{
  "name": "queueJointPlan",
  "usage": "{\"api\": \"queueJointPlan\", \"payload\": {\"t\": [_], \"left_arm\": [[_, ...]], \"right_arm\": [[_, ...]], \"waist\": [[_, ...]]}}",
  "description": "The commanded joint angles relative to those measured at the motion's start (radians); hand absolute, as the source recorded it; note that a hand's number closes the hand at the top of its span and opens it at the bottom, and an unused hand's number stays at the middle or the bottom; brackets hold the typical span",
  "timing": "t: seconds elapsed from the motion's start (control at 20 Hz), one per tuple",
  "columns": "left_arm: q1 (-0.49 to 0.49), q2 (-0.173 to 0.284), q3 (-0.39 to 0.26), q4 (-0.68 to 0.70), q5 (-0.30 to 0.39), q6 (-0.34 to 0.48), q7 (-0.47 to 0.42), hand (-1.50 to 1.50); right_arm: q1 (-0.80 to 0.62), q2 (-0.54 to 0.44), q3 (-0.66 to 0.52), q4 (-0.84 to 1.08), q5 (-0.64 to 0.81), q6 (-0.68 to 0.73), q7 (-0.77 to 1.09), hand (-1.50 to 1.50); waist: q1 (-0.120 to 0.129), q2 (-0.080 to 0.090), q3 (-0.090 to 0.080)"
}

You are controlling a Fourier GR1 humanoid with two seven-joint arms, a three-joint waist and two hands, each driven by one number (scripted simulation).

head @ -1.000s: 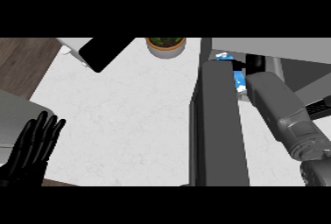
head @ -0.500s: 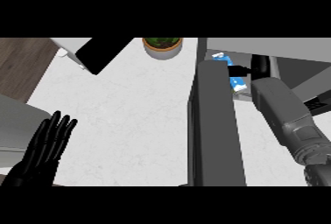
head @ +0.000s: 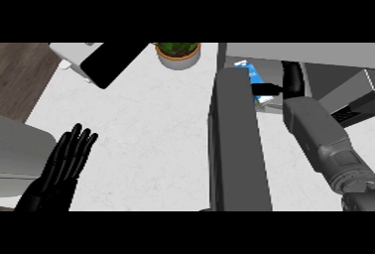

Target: Pick up the milk, place it into the microwave and close the microwave

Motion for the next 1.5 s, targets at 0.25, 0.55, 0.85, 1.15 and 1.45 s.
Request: {"api": "queueJointPlan", "payload": {"t": [0.25,0.55,0.85,1.15,1.45], "left_arm": [[-0.075,-0.001,-0.030,0.062,0.004,-0.007,0.060,-1.50],[-0.082,0.018,-0.075,0.166,-0.038,-0.049,0.003,-1.50],[-0.159,0.061,-0.114,0.236,-0.049,-0.128,0.017,1.50],[-0.263,0.016,-0.146,0.376,-0.121,-0.096,0.015,1.50],[-0.290,-0.003,-0.258,0.484,-0.276,0.011,-0.041,1.50]], "right_arm": [[0.081,0.034,-0.024,-0.015,-0.028,0.167,-0.088,-1.50],[0.143,0.034,-0.039,-0.036,-0.049,0.270,-0.132,-1.50],[0.249,0.104,-0.018,-0.068,-0.040,0.264,-0.211,-1.50],[0.374,0.087,0.014,-0.178,-0.041,0.332,-0.259,-1.50],[0.528,0.086,0.077,-0.349,-0.038,0.413,-0.209,-1.50]], "waist": [[-0.044,-0.018,-0.001],[-0.075,-0.035,-0.003],[-0.099,-0.046,-0.005],[-0.118,-0.053,-0.006],[-0.143,-0.061,-0.007]]}}
